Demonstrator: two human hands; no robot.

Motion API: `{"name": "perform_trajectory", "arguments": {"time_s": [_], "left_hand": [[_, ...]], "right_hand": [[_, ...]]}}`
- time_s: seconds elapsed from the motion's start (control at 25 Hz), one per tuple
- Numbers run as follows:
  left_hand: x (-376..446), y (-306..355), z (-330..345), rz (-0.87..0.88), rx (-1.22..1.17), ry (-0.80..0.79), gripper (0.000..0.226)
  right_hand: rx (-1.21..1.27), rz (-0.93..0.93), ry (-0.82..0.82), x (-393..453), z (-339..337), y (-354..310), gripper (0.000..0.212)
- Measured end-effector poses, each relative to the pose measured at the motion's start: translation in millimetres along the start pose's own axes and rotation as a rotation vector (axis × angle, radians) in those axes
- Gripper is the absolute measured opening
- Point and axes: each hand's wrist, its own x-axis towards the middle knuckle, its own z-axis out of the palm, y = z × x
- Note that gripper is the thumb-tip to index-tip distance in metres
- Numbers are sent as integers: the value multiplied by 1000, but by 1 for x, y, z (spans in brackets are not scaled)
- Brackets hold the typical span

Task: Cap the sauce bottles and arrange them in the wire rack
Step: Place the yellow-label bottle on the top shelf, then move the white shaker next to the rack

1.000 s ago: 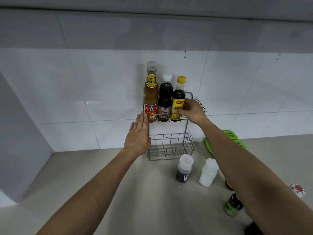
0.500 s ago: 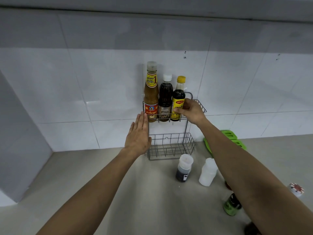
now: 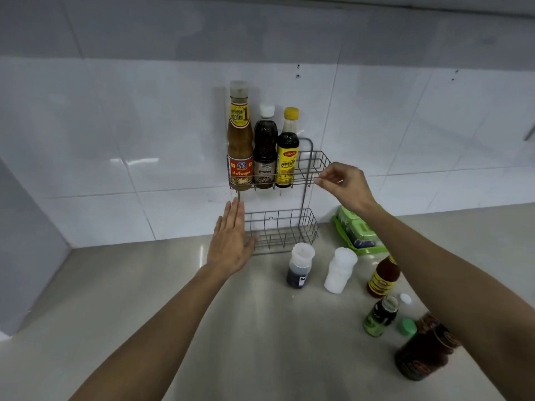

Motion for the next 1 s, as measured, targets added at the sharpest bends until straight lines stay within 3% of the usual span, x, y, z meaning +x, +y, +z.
{"name": "perform_trajectory", "arguments": {"time_s": [0.12, 0.28, 0.4, 0.52, 0.68, 0.8, 1.0], "left_hand": [[-29, 3, 39, -22, 13, -144, 79], [-69, 16, 88, -76, 34, -373, 75], [-89, 23, 116, -123, 85, -464, 73], [-97, 26, 136, -160, 120, -481, 76], [-103, 32, 159, -197, 145, -415, 102], [-97, 35, 173, -210, 148, -349, 98], [-66, 51, 194, -217, 128, -292, 96]], "right_hand": [[-251, 3, -289, -21, -11, 11, 18], [-622, -61, -766, -39, 19, 30, 61], [-747, -152, -974, -39, 47, 42, 69], [-781, -241, -1004, -36, 56, 48, 59], [-666, -198, -922, -31, 46, 61, 52], [-546, -104, -796, -20, 26, 67, 52], [-608, -67, -734, 6, -14, 82, 51]]}}
